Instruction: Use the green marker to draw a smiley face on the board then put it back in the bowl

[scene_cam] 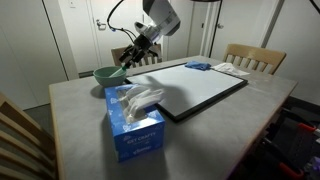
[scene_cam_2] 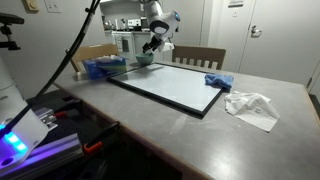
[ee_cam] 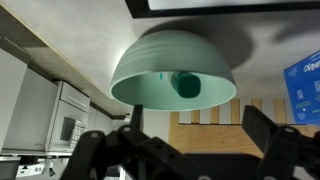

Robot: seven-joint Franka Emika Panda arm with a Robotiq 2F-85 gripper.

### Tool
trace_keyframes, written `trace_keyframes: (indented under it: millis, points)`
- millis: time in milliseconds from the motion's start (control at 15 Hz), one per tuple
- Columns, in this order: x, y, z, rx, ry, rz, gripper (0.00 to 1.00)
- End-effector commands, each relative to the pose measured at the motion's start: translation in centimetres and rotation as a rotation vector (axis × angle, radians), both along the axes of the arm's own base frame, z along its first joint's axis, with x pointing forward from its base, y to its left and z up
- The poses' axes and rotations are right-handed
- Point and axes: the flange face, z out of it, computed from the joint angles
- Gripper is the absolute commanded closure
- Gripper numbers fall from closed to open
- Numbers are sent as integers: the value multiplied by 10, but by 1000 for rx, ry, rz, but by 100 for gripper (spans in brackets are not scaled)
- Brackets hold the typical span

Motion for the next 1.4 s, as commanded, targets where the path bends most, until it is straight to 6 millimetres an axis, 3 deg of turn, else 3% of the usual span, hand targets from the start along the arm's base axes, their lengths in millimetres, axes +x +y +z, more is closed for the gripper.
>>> trace_keyframes:
  millis: [0, 467, 1000, 1333]
  points:
    - [11, 3, -3, 49, 9, 14, 0]
    - [18, 21, -28, 101, 8, -6, 0]
    - [23, 4, -32, 101, 28, -41, 0]
    - [17, 5, -35, 116, 74, -21, 0]
